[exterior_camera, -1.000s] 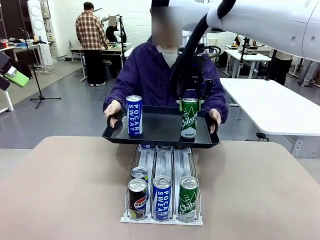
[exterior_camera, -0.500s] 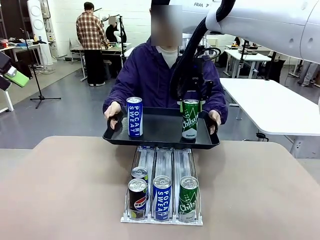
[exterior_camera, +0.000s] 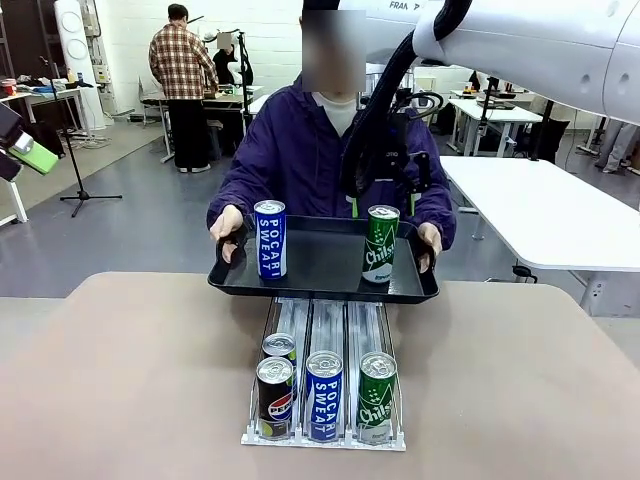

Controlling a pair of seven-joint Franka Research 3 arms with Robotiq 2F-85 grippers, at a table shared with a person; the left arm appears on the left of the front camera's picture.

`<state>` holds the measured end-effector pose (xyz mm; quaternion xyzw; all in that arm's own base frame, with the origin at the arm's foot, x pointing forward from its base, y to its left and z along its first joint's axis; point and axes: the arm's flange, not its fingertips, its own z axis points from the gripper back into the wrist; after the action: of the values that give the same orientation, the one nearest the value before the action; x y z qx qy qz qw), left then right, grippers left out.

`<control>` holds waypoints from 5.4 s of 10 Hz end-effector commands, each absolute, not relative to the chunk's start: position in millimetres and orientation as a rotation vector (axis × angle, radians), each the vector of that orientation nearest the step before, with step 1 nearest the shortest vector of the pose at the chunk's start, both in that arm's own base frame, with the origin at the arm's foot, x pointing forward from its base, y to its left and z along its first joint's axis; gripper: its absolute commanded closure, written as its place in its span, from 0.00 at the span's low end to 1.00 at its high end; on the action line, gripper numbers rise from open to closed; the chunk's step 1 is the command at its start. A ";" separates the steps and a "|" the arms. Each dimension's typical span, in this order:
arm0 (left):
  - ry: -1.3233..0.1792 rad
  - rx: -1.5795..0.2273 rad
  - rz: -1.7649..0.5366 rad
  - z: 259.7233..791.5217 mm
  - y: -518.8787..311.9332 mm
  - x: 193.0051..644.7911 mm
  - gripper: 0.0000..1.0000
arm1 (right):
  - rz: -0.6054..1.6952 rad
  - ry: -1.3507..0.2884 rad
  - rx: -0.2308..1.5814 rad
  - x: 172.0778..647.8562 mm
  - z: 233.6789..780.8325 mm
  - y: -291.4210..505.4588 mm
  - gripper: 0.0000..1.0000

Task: Retrieve and hand over the desired beverage to the person.
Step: Place the picked can on the Handle tray extended by the person.

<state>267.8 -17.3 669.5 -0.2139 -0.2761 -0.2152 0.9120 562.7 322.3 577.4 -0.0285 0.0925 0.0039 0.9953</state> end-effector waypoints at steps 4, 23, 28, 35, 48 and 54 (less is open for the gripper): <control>-0.567 -0.436 -0.455 668.8 -15.5 267.7 0.00 | 0.033 0.121 0.005 482.8 657.8 272.3 0.00; -0.567 -0.436 -0.455 668.8 -15.5 267.7 0.00 | 0.019 -0.020 0.156 330.3 652.1 167.4 0.00; -0.567 -0.436 -0.455 668.8 -15.5 267.7 0.00 | 0.018 -0.019 0.154 330.9 651.7 168.0 0.00; -0.567 -0.436 -0.455 668.8 -15.5 267.7 0.00 | 0.339 -0.271 0.599 284.3 702.1 -55.9 0.00; -0.567 -0.436 -0.455 668.8 -15.5 267.7 0.00 | 0.302 -0.347 0.531 262.5 670.4 -70.9 0.00; -0.567 -0.436 -0.455 668.8 -15.5 267.7 0.00 | 0.312 -0.391 0.514 256.5 676.1 -69.1 0.00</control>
<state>267.8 -17.2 669.5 -0.2134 -0.2761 -0.2148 0.9122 255.1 -66.7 678.0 0.2491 -0.1933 0.1549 0.9362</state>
